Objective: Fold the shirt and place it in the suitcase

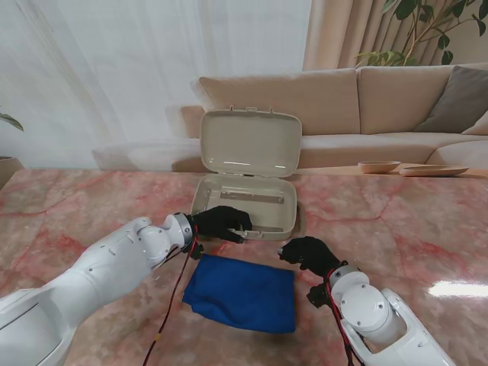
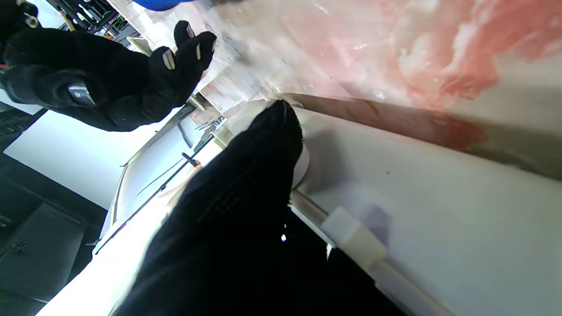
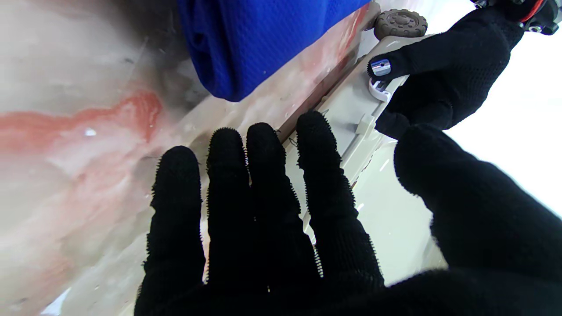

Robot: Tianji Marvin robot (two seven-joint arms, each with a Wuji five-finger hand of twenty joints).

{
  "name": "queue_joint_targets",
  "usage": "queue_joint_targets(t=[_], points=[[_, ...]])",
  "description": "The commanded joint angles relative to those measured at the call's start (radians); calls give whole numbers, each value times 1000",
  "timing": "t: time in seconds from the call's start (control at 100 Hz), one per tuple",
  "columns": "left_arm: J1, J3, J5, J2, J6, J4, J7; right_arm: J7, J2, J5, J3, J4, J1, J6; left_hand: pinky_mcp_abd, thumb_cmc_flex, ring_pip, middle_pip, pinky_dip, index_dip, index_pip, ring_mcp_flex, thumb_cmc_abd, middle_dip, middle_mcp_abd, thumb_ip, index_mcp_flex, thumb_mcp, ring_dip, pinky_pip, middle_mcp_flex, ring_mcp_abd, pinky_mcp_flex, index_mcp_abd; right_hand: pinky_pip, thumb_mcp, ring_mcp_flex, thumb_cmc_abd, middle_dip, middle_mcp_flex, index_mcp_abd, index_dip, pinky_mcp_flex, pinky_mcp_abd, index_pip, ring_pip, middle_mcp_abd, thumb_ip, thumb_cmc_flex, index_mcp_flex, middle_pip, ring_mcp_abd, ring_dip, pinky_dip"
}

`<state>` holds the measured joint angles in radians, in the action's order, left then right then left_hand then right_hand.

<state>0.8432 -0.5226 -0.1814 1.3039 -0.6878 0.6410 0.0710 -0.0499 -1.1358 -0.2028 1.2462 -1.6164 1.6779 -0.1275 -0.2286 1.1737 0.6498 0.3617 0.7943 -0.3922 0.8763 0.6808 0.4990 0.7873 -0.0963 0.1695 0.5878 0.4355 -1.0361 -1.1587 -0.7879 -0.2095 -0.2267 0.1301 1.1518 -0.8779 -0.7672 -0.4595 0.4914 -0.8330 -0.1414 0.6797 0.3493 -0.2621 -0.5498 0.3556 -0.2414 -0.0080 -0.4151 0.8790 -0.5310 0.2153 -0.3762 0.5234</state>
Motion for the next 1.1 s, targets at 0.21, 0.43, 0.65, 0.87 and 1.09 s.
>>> queue_joint_targets(t=[0.21, 0.43, 0.65, 0.87, 1.09], points=[[13, -14, 19, -9, 17, 52, 23, -14, -1, 6, 3, 11, 9, -9, -36, -33, -53, 105, 9, 23, -92, -103, -103, -150, -41, -41, -22, -42, 237, 50, 138, -49, 52, -110, 33, 12, -25, -5, 3, -15, 11, 18, -5, 13, 13, 8, 4, -15, 1, 33, -11, -5, 10, -18], [23, -23, 27, -28, 30, 95, 46, -15, -1, 6, 3, 14, 6, -8, -47, -107, -101, 108, 8, 16, -170, -148, -122, -294, -59, -45, -51, -61, 269, 79, 205, -50, 86, -91, 33, 20, -23, -1, 3, -12, 9, 17, -6, 12, 15, 9, 2, -15, -3, 31, -11, -3, 10, -18], [30, -29, 63, -41, 40, 126, 90, -15, -1, 5, 1, 15, 4, -8, -52, -160, -134, 80, 3, -1, -239, -181, -165, -323, -76, -59, -69, -96, 295, 106, 236, -56, 113, -75, 33, 27, -22, 2, 3, -10, 8, 17, -8, 11, 17, 10, 1, -13, -8, 32, -10, -2, 10, -17], [61, -65, 91, -63, 80, 205, 113, -12, -1, 3, 0, 17, 1, -6, -53, -171, -152, 67, 0, -12, -267, -195, -188, -333, -83, -69, -75, -121, 310, 118, 249, -58, 124, -67, 33, 20, -26, -6, 3, -15, 13, 19, -7, 11, 15, 10, 5, -12, -2, 34, -11, -4, 10, -17], [160, -177, 65, -123, 206, 419, 130, -16, 2, -7, 6, -7, 11, 3, -50, -85, -153, 59, -12, -39, -298, -205, -237, -340, -94, -86, -65, -289, 328, 131, 252, -69, 133, -58, 33, 12, -28, -16, 3, -18, 16, 20, -7, 11, 13, 8, 5, -13, 0, 36, -9, -2, 10, -17]])
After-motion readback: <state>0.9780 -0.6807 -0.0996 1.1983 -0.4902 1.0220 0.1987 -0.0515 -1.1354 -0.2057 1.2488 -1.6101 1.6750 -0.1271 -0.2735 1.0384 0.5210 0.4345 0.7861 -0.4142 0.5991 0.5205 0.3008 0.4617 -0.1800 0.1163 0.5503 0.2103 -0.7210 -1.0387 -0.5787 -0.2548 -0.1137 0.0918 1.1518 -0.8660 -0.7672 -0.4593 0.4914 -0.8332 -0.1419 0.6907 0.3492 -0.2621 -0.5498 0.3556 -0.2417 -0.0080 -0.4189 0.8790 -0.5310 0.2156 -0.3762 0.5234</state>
